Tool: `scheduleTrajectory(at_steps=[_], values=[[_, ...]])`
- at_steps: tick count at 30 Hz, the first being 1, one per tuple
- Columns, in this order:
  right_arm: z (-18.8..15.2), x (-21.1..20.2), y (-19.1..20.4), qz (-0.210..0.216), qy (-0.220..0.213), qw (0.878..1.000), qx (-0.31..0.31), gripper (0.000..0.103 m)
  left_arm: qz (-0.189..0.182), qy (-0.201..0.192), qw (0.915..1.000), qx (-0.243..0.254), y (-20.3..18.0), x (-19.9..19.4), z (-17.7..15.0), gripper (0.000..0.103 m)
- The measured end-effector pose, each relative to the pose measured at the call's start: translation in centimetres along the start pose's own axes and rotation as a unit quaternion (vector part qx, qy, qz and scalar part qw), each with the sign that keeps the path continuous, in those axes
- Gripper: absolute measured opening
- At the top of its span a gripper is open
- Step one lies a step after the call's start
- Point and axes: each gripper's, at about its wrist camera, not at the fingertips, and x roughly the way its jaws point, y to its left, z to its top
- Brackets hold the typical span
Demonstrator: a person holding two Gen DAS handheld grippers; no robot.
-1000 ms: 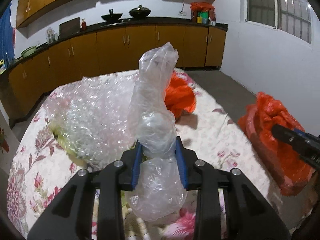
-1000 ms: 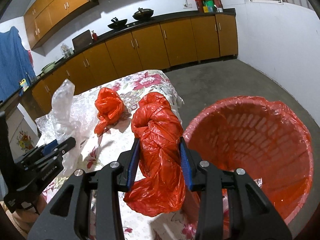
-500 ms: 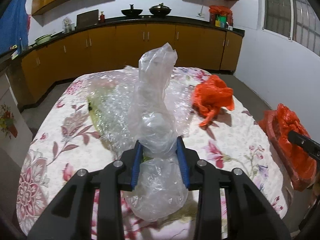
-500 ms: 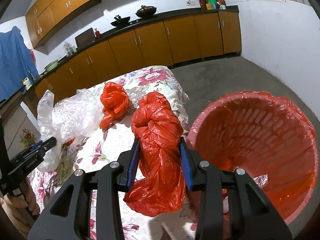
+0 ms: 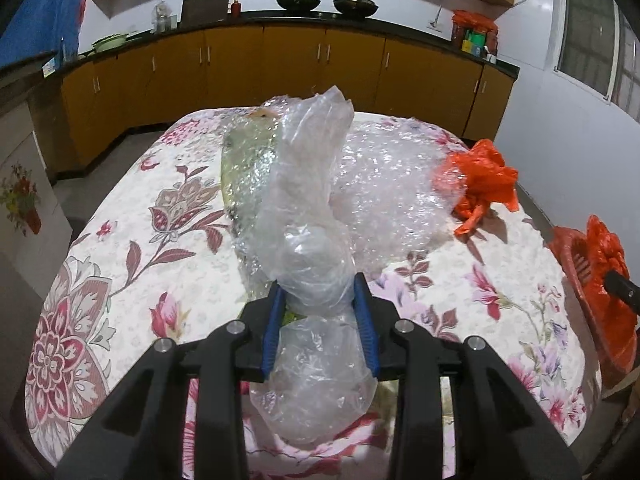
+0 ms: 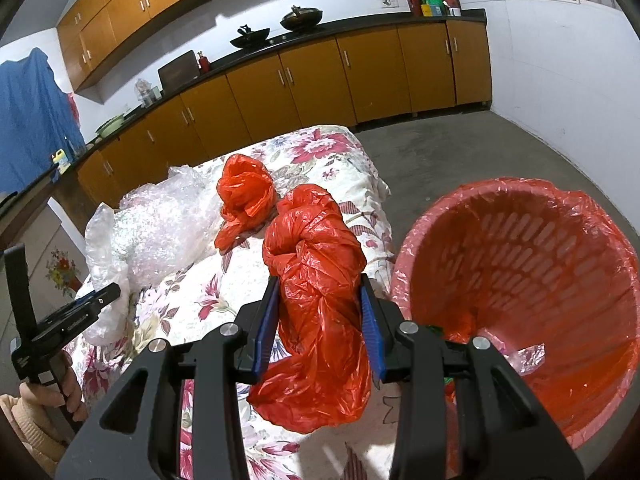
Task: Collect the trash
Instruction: 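Lift the red bag with the right gripper while the left grasps clear plastic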
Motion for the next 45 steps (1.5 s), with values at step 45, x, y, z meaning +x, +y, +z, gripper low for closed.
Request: scheduleTrajectory(at_steps=[45], values=[[-0.5, -1.0, -0.6, -0.002, 0.004, 1.000, 0.014, 0.039, -0.039, -0.066, 0.9968, -0.023, 0.3, -6.7, 1.9, 0.031]])
